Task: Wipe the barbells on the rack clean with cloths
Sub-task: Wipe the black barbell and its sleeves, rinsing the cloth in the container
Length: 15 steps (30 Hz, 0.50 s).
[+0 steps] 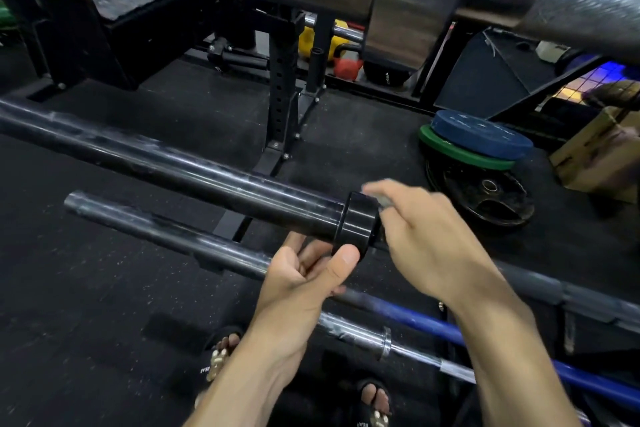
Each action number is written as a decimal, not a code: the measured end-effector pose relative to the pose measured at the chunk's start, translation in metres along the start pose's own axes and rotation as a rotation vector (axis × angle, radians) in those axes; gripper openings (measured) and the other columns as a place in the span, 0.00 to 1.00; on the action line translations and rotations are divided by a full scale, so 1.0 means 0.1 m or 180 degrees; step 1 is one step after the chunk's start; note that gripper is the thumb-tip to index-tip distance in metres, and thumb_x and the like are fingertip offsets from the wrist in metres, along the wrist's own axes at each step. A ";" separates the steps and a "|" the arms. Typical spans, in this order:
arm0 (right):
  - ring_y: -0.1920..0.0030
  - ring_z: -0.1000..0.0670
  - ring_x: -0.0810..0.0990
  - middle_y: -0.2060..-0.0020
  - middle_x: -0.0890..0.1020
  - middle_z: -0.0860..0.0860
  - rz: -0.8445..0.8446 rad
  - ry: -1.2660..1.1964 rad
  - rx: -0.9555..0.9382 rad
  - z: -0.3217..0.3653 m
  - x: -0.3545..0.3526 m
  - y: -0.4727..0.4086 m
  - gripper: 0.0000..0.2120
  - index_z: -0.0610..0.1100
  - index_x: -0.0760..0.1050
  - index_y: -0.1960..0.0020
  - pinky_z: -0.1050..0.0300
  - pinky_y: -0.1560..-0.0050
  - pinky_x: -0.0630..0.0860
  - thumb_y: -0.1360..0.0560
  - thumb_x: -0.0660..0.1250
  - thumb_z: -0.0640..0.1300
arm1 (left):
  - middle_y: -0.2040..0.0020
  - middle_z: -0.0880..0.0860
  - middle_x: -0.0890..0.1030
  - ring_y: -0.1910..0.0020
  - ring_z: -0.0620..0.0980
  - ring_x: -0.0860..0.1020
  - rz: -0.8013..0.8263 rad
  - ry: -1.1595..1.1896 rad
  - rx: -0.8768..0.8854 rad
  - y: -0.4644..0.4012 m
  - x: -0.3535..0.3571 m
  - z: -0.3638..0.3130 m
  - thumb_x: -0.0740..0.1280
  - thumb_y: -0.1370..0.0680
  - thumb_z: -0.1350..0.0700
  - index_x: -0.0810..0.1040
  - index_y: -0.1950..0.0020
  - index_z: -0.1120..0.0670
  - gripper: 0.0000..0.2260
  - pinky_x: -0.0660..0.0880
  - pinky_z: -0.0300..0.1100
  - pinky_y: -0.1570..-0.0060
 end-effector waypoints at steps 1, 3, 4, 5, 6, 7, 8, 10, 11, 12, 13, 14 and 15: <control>0.49 0.44 0.79 0.51 0.83 0.51 0.0023 0.0075 0.0127 -0.04 0.02 0.00 0.17 0.55 0.77 0.37 0.50 0.46 0.75 0.19 0.56 0.42 | 0.49 0.46 0.84 0.49 0.44 0.82 0.0114 0.0024 -0.0044 0.00 -0.01 -0.01 0.80 0.33 0.50 0.76 0.36 0.55 0.29 0.79 0.41 0.53; 0.49 0.42 0.79 0.50 0.84 0.50 -0.0156 0.0085 0.0218 -0.03 -0.02 0.03 0.17 0.54 0.78 0.37 0.48 0.45 0.76 0.19 0.56 0.42 | 0.46 0.45 0.84 0.49 0.44 0.82 0.0290 0.0048 -0.0067 0.02 -0.04 -0.04 0.78 0.31 0.56 0.76 0.34 0.53 0.26 0.80 0.47 0.47; 0.49 0.44 0.80 0.49 0.84 0.50 -0.0381 0.0034 0.0170 -0.01 -0.08 0.06 0.18 0.54 0.79 0.37 0.51 0.45 0.76 0.20 0.57 0.41 | 0.49 0.45 0.84 0.50 0.46 0.81 0.0301 0.0085 -0.0083 0.03 -0.05 -0.05 0.77 0.32 0.59 0.76 0.35 0.54 0.27 0.79 0.49 0.45; 0.50 0.47 0.80 0.49 0.84 0.51 -0.0643 -0.0061 0.0099 0.03 -0.17 0.08 0.19 0.54 0.79 0.36 0.54 0.47 0.75 0.20 0.58 0.40 | 0.52 0.46 0.83 0.51 0.46 0.81 0.0303 0.0129 -0.0107 0.04 -0.06 -0.06 0.77 0.34 0.58 0.76 0.35 0.55 0.28 0.79 0.50 0.44; 0.53 0.52 0.79 0.49 0.84 0.53 -0.0864 -0.0194 0.0041 0.07 -0.26 0.11 0.20 0.55 0.79 0.35 0.58 0.51 0.73 0.21 0.58 0.40 | 0.52 0.46 0.82 0.49 0.47 0.82 0.0312 0.0142 -0.0131 0.04 -0.07 -0.05 0.79 0.36 0.55 0.76 0.35 0.53 0.30 0.80 0.50 0.44; 0.57 0.58 0.76 0.50 0.83 0.56 -0.0974 -0.0331 -0.0044 0.10 -0.32 0.14 0.21 0.57 0.78 0.34 0.62 0.54 0.71 0.21 0.59 0.40 | 0.51 0.46 0.83 0.46 0.47 0.83 0.0322 0.0096 -0.0151 0.05 -0.06 -0.05 0.81 0.38 0.49 0.77 0.35 0.51 0.32 0.80 0.50 0.44; 0.61 0.63 0.73 0.53 0.81 0.60 -0.0928 -0.0417 -0.0169 0.15 -0.35 0.17 0.21 0.59 0.77 0.34 0.68 0.58 0.69 0.21 0.59 0.41 | 0.50 0.46 0.84 0.43 0.48 0.83 0.0285 0.0020 -0.0176 0.05 -0.05 -0.04 0.83 0.40 0.43 0.78 0.36 0.48 0.34 0.80 0.49 0.46; 0.60 0.69 0.74 0.52 0.82 0.65 -0.0530 -0.0406 -0.0380 0.22 -0.31 0.22 0.23 0.63 0.78 0.35 0.77 0.53 0.69 0.22 0.61 0.40 | 0.47 0.48 0.85 0.44 0.49 0.84 0.0065 -0.0086 -0.0201 0.05 -0.03 -0.02 0.82 0.42 0.36 0.81 0.41 0.46 0.34 0.80 0.48 0.48; 0.53 0.70 0.76 0.47 0.83 0.66 -0.0319 -0.0412 -0.0441 0.25 -0.26 0.24 0.23 0.64 0.79 0.36 0.77 0.46 0.69 0.22 0.62 0.39 | 0.46 0.49 0.85 0.45 0.49 0.84 -0.0032 -0.0160 -0.0184 0.04 -0.02 -0.01 0.81 0.41 0.35 0.82 0.43 0.45 0.30 0.80 0.48 0.49; 0.46 0.69 0.76 0.43 0.82 0.66 -0.0180 -0.0433 -0.0441 0.27 -0.23 0.25 0.24 0.63 0.80 0.36 0.78 0.42 0.67 0.22 0.62 0.38 | 0.45 0.50 0.85 0.46 0.49 0.84 -0.0103 -0.0267 -0.0142 0.03 -0.02 0.00 0.79 0.39 0.35 0.82 0.45 0.44 0.27 0.80 0.48 0.49; 0.44 0.67 0.76 0.42 0.82 0.64 -0.0106 -0.0435 -0.0365 0.28 -0.21 0.24 0.23 0.62 0.80 0.37 0.79 0.44 0.67 0.22 0.62 0.39 | 0.45 0.50 0.85 0.46 0.50 0.84 -0.0156 -0.0375 -0.0079 0.03 -0.03 0.00 0.78 0.38 0.34 0.82 0.47 0.42 0.24 0.81 0.48 0.49; 0.48 0.66 0.77 0.45 0.82 0.62 -0.0046 -0.0440 -0.0240 0.27 -0.19 0.22 0.23 0.63 0.80 0.37 0.78 0.50 0.69 0.22 0.60 0.39 | 0.47 0.50 0.84 0.47 0.50 0.84 -0.0218 -0.0454 -0.0023 0.03 -0.03 0.00 0.77 0.38 0.34 0.82 0.49 0.42 0.22 0.81 0.46 0.49; 0.55 0.64 0.77 0.50 0.82 0.61 0.0006 -0.0474 -0.0114 0.25 -0.18 0.19 0.22 0.64 0.79 0.37 0.74 0.56 0.70 0.21 0.59 0.41 | 0.49 0.49 0.84 0.48 0.50 0.84 -0.0267 -0.0510 0.0020 0.02 -0.03 0.00 0.77 0.38 0.33 0.82 0.50 0.41 0.21 0.81 0.45 0.50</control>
Point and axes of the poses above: each hand's wrist, its own y-axis away from the middle knuckle, its own x-axis out of the palm, z = x × y, the point moved 1 cm from there along -y, towards the middle knuckle
